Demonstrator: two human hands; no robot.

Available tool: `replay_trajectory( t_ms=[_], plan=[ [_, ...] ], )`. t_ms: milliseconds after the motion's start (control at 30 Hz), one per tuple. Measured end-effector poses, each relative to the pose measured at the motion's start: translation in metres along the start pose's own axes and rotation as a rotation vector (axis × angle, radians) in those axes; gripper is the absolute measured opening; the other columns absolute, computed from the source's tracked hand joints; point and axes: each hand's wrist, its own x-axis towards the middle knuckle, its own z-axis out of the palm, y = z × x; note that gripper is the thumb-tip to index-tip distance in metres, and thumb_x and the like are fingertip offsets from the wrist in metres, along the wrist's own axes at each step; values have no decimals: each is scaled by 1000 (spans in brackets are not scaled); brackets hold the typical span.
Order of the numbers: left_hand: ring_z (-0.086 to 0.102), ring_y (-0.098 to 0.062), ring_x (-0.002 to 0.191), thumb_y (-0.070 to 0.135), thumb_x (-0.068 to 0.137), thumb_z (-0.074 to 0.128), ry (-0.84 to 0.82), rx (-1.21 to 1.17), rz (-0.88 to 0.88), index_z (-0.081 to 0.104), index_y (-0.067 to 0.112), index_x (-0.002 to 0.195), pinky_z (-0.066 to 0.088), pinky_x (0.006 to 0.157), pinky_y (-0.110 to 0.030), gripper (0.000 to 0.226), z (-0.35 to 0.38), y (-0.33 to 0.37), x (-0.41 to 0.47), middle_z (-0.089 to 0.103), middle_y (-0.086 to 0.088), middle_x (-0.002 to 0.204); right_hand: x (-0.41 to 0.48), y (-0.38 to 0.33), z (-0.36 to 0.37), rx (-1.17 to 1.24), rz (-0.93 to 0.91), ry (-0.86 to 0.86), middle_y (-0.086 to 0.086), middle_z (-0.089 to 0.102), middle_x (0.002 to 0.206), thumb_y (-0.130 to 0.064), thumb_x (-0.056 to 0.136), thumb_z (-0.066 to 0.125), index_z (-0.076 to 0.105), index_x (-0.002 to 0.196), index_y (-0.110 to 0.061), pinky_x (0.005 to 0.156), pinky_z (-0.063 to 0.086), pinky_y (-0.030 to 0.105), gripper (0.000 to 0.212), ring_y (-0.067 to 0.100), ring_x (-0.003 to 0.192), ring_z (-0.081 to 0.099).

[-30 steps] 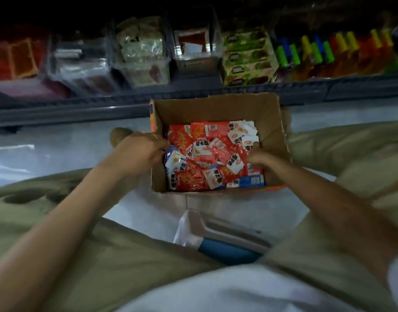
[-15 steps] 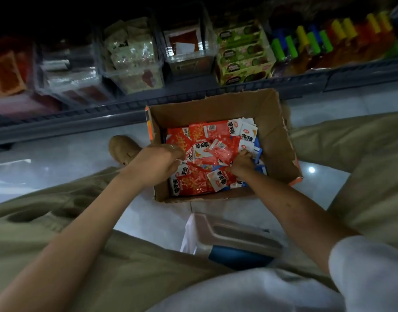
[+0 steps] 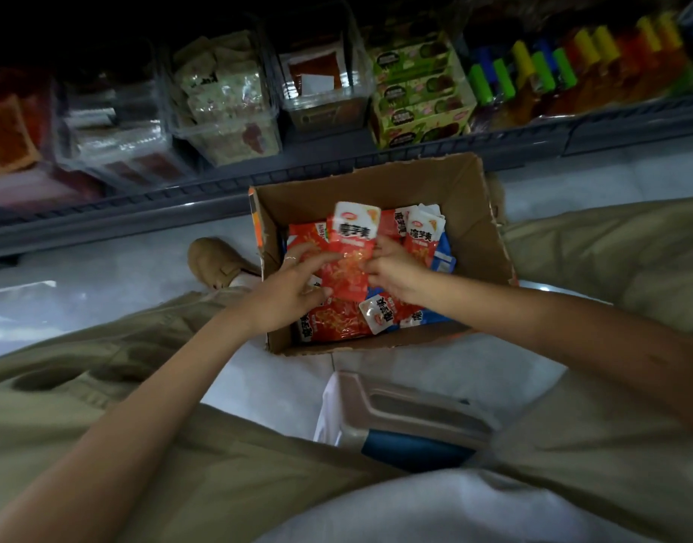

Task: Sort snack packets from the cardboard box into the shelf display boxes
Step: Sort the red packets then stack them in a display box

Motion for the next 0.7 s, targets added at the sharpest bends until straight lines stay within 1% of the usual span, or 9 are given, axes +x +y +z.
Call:
replay_trajectory(
  t_ms=[67, 133, 200, 267, 333, 400, 467, 600, 700],
  plan=[
    [20, -5, 128, 13, 92, 60, 63, -150, 34, 32, 42, 132, 28, 109, -23, 57, 0, 4, -1, 21, 0, 145, -9, -6, 11, 90, -19, -164, 10, 63, 107, 13, 89, 49, 49, 125, -8, 86, 55, 36, 42, 21, 98, 64],
    [34, -8, 124, 3, 86, 65, 168, -240, 76, 42, 36, 127, 33, 108, -27, 58, -2, 6, -1, 36, 2, 133, -16, -6, 17, 101, -35, -257, 7, 66, 100, 5, 91, 52, 53, 121, -8, 80, 58, 32, 32, 18, 91, 67],
    [45, -8, 117, -4, 84, 64, 260, -306, 44, 51, 28, 124, 43, 103, -31, 53, -3, 5, -1, 45, 5, 123, -19, -3, 17, 22, -52, -215, 4, 67, 92, -12, 97, 49, 54, 120, -7, 74, 59, 30, 23, 16, 80, 68],
    [50, -14, 119, -8, 84, 61, 310, -373, -13, 54, 26, 122, 49, 99, -40, 51, -3, 3, 0, 48, 2, 125, -12, 4, 9, -92, -50, -60, 4, 63, 82, -23, 102, 39, 55, 112, -6, 64, 56, 26, 25, 16, 69, 65],
    [51, -19, 121, -10, 84, 60, 331, -466, -55, 55, 30, 117, 51, 95, -45, 52, -4, 1, 1, 50, -1, 128, 10, 19, -7, -242, 11, 101, 6, 61, 94, -26, 101, 40, 52, 118, -5, 74, 53, 32, 29, 22, 86, 62],
    [54, -18, 118, -11, 84, 60, 351, -543, -73, 55, 35, 111, 52, 93, -45, 53, -6, 2, 1, 54, 6, 121, 32, 30, -26, -459, 145, 257, 10, 49, 130, -39, 93, 56, 35, 139, -7, 97, 45, 40, 60, 29, 120, 50],
    [55, -16, 116, -11, 84, 61, 375, -569, -65, 54, 38, 108, 53, 92, -45, 55, -8, 5, 2, 55, 14, 115, 43, 35, -44, -596, 231, 413, 16, 25, 149, -43, 86, 65, 14, 147, -7, 105, 35, 40, 87, 33, 134, 34],
    [53, -17, 118, -5, 86, 60, 395, -591, -91, 52, 43, 107, 54, 90, -46, 54, -7, 4, 1, 52, 9, 121, 47, 49, -76, -1032, 132, 357, 21, 15, 148, -37, 90, 61, 17, 146, -22, 100, 38, 48, 74, 43, 129, 34],
    [51, -14, 118, -3, 87, 60, 394, -581, -104, 50, 37, 113, 53, 92, -46, 49, -6, 4, 1, 49, 18, 118, 51, 64, -77, -984, 148, 328, 25, 19, 146, -37, 91, 59, 23, 145, -27, 99, 37, 52, 66, 45, 130, 31]
  ],
)
